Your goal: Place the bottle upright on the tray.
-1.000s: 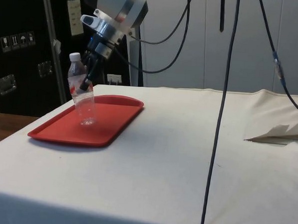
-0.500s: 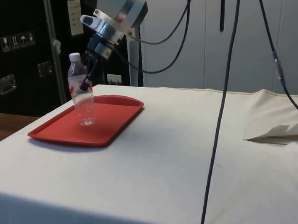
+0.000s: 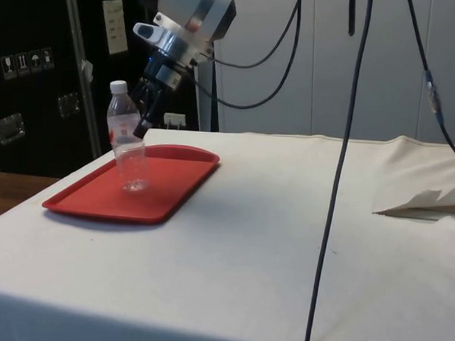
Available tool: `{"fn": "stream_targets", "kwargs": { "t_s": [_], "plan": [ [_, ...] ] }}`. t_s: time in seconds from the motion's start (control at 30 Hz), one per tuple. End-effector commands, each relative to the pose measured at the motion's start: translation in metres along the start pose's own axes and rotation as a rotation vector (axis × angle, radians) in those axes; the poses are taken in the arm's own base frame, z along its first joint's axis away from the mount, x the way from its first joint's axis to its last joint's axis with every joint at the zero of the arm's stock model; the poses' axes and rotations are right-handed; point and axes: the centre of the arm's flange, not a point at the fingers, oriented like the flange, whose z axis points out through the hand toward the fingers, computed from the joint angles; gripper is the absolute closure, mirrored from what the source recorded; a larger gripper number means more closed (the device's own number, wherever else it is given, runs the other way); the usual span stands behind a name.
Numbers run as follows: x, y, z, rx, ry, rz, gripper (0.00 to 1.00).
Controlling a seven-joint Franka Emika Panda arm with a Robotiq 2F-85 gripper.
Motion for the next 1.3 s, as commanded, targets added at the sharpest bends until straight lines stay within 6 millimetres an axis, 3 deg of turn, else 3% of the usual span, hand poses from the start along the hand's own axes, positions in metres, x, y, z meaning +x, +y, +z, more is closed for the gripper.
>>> {"fn": "stream_targets", "kwargs": {
  "t_s": [0.0, 0.57, 1.27],
  "plan": [
    [-0.002, -0.002, -0.003, -0.009, 0.006, -0.003, 0.0],
    [-0.019, -0.014, -0.016, 0.005, 0.008, -0.006, 0.0],
    [-0.046, 0.011, -0.028, -0.032, -0.018, 0.045, 0.0]
  ]
}}
